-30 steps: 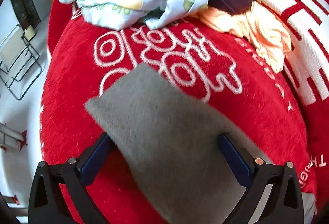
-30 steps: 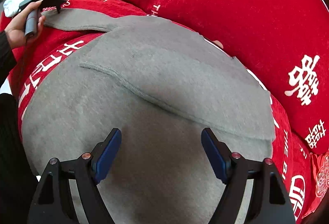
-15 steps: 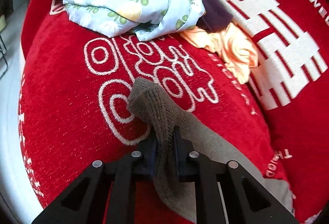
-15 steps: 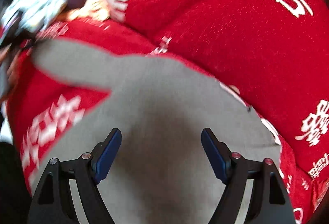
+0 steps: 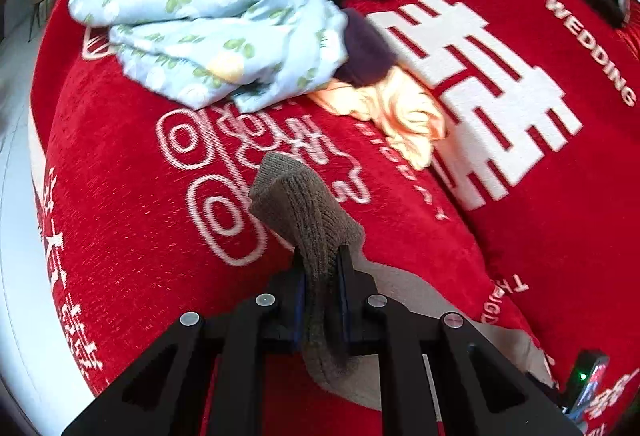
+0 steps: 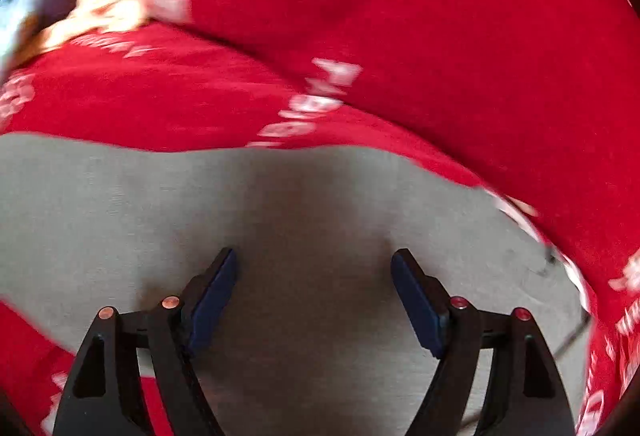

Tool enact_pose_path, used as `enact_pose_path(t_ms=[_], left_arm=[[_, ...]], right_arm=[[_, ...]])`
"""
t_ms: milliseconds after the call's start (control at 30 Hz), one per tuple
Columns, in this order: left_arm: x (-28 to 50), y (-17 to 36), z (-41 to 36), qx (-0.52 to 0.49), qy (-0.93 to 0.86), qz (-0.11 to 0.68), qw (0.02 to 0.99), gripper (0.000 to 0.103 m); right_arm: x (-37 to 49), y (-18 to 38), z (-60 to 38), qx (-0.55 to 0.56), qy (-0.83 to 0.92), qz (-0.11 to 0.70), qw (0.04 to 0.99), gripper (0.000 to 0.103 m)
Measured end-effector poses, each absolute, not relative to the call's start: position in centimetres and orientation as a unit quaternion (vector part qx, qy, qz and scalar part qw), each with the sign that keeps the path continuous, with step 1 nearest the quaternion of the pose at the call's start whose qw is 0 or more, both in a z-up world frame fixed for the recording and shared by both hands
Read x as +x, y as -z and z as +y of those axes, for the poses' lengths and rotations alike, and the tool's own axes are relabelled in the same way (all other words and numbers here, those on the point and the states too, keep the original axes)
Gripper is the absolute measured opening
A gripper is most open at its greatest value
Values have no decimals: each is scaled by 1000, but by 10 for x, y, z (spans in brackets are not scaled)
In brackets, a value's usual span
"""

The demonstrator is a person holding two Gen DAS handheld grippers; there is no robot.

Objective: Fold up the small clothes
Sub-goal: 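Carry the held sleeve with the left tool across the sweater body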

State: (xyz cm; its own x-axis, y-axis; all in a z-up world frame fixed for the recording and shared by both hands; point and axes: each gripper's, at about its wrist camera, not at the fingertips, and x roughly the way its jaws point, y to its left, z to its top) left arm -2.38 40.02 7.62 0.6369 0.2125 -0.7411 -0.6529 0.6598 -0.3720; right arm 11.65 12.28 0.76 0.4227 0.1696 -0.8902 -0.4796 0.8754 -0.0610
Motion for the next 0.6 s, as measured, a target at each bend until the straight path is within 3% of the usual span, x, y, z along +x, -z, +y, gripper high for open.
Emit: enact_pose_path(t_ms=[200, 600], left_arm=[[-7, -103, 345, -269, -221, 354, 868, 15], [63, -122, 176, -168, -128, 425, 880, 14]], right_arm=[[95, -42, 80, -138, -172, 469, 855, 80], [47, -72, -102, -83, -98, 462, 877, 80]])
